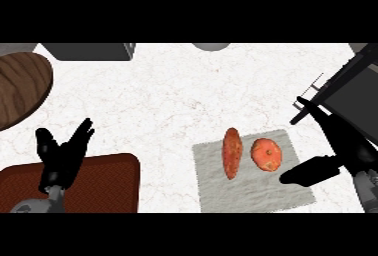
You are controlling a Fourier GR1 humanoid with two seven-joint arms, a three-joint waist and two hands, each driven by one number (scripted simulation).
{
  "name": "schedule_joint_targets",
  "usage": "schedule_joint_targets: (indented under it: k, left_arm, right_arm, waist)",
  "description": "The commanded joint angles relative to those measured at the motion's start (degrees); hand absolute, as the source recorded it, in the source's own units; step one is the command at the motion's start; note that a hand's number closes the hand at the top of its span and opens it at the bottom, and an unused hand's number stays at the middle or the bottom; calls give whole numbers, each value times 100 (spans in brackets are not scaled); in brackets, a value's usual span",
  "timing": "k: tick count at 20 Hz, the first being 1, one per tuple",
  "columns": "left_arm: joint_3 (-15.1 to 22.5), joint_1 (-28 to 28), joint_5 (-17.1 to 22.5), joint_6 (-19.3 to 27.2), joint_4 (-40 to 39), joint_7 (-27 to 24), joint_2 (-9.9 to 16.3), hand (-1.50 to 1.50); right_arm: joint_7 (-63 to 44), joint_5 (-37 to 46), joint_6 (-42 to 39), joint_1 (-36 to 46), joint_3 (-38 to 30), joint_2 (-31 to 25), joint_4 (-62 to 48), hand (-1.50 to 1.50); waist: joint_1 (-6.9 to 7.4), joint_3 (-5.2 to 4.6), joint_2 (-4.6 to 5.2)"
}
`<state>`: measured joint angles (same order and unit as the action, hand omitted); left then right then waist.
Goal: Pick the squash from the placemat and place it in the tiered shelf
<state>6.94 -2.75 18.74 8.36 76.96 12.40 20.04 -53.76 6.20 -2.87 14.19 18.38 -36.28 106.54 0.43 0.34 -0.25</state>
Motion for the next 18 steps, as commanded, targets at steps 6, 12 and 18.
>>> schedule_joint_targets:
  k: [6,12,18]
  left_arm:
    - [-79,109,-208,-40,-39,134,-218,0]
    - [-163,177,-317,-15,415,482,-324,0]
    - [-450,-44,-339,-427,-136,206,-324,0]
  right_arm:
    - [-592,1196,-41,-27,402,705,-241,-150]
    - [-507,1542,-290,-64,177,1030,-398,-150]
    - [-357,2136,-258,-334,272,1429,-691,-150]
  waist:
    - [-30,-35,22]
    - [-27,-34,22]
    - [-41,-35,24]
